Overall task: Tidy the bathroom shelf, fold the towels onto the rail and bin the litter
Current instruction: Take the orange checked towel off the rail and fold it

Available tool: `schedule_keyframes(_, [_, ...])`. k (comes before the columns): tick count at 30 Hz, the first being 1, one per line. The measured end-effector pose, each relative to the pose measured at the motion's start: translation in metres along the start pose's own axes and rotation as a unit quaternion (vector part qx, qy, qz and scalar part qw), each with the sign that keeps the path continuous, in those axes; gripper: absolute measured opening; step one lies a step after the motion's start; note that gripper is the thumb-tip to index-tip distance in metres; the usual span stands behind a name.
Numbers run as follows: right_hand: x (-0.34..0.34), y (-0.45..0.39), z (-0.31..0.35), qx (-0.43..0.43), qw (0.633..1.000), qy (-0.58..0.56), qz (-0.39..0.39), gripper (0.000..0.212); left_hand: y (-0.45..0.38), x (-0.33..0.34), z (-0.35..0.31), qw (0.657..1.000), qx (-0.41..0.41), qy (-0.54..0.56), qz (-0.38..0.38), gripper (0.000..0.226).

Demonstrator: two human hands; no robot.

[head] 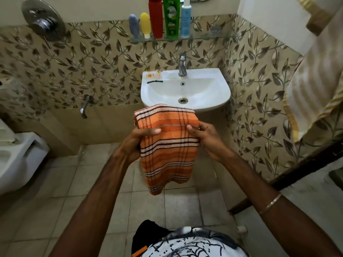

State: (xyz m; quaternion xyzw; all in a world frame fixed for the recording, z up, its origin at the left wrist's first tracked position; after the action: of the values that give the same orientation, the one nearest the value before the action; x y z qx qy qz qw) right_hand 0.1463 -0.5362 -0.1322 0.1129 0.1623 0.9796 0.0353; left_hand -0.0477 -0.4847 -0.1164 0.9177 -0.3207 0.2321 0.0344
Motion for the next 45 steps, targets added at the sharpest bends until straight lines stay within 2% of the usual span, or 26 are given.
schedule_keyframes(4, [-0.003,-0.007,0.013,-0.018,0.999,0.014,-0.04,0.028,0.001,-0.011,0.003,0.99,-0.011,-0.137,-0.008,0.068])
schedule_keyframes(8, [-0.006,-0.008,0.021,-0.01,0.998,0.012,-0.062,0.027,-0.002,-0.011,0.006,0.989,-0.027,-0.138,-0.047,0.059])
schedule_keyframes(11, [-0.009,-0.007,0.022,0.005,0.994,0.026,-0.109,0.036,-0.003,-0.016,0.006,0.985,-0.043,-0.111,-0.124,0.048])
schedule_keyframes(14, [-0.012,-0.002,0.024,0.009,0.99,0.033,-0.14,0.048,0.0,-0.023,0.01,0.966,-0.059,-0.115,-0.222,0.042])
schedule_keyframes(16, [-0.009,-0.001,0.025,0.009,0.992,0.064,-0.106,0.053,0.003,-0.028,0.008,0.95,-0.046,-0.143,-0.273,0.055])
schedule_keyframes(17, [-0.006,0.0,0.024,0.012,0.992,0.091,-0.083,0.058,0.003,-0.032,0.005,0.942,-0.033,-0.171,-0.286,0.071])
schedule_keyframes(19, [-0.003,0.001,0.023,0.015,0.985,0.16,-0.061,0.074,0.001,-0.037,0.002,0.94,-0.024,-0.222,-0.256,0.107])
schedule_keyframes(20, [-0.002,0.001,0.023,0.01,0.978,0.198,-0.064,0.08,-0.001,-0.035,0.001,0.947,-0.027,-0.237,-0.216,0.113])
schedule_keyframes(22, [0.0,0.0,0.027,-0.009,0.958,0.273,-0.092,0.084,-0.004,-0.027,0.001,0.947,-0.026,-0.289,-0.139,0.108])
schedule_keyframes(25, [0.0,0.0,0.035,-0.061,0.915,0.366,-0.158,0.068,-0.009,-0.019,0.0,0.921,-0.004,-0.371,-0.119,0.093])
schedule_keyframes(27, [0.0,0.003,0.041,-0.111,0.877,0.418,-0.209,0.047,-0.009,-0.014,-0.005,0.886,0.024,-0.444,-0.128,0.076])
schedule_keyframes(29, [-0.001,0.008,0.048,-0.154,0.85,0.437,-0.25,0.034,-0.009,-0.008,-0.019,0.817,0.066,-0.558,-0.128,0.05])
schedule_keyframes(30, [-0.002,0.009,0.051,-0.165,0.849,0.432,-0.257,0.033,-0.007,-0.004,-0.028,0.779,0.094,-0.608,-0.126,0.038])
schedule_keyframes(31, [-0.003,0.009,0.053,-0.167,0.855,0.421,-0.254,0.033,-0.005,-0.001,-0.036,0.747,0.12,-0.642,-0.123,0.03])
schedule_keyframes(32, [-0.006,0.008,0.054,-0.158,0.868,0.405,-0.238,0.033,-0.005,0.002,-0.042,0.733,0.137,-0.656,-0.118,0.026])
schedule_keyframes(33, [-0.008,0.006,0.055,-0.139,0.89,0.38,-0.21,0.032,-0.005,0.002,-0.046,0.742,0.141,-0.646,-0.113,0.025])
schedule_keyframes(36, [-0.007,0.004,0.056,-0.1,0.953,0.269,-0.101,0.032,-0.009,0.001,-0.053,0.836,0.115,-0.529,-0.092,0.026])
schedule_keyframes(37, [-0.005,0.004,0.058,-0.106,0.961,0.241,-0.081,0.032,-0.01,0.003,-0.055,0.839,0.108,-0.527,-0.078,0.029])
schedule_keyframes(38, [-0.003,0.004,0.06,-0.112,0.966,0.224,-0.068,0.032,-0.013,0.006,-0.06,0.816,0.107,-0.565,-0.06,0.036])
schedule_keyframes(40, [0.004,0.004,0.063,-0.116,0.969,0.214,-0.048,0.031,-0.019,0.019,-0.063,0.755,0.093,-0.649,-0.005,0.07])
schedule_keyframes(42, [0.012,0.002,0.064,-0.122,0.969,0.212,-0.032,0.032,-0.024,0.042,-0.059,0.748,0.094,-0.657,0.035,0.091])
schedule_keyframes(43, [0.015,0.001,0.065,-0.123,0.971,0.201,-0.024,0.033,-0.027,0.055,-0.058,0.753,0.104,-0.648,0.045,0.089])
schedule_keyframes(45, [0.017,-0.001,0.064,-0.118,0.982,0.146,-0.002,0.04,-0.032,0.074,-0.057,0.76,0.131,-0.634,0.047,0.068])
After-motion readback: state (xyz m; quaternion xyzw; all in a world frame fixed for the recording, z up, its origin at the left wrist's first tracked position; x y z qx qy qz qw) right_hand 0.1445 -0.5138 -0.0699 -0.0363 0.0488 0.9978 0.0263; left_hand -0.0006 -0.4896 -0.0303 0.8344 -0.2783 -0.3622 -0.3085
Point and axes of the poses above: each hand's wrist, its own y-axis away from the middle knuckle, its own x-axis out of the palm, z = x × y, the point moved 7 cm from there along -y, towards the middle knuckle, and after that the axes turned 15 degrees about x, right-handed, at the moved point
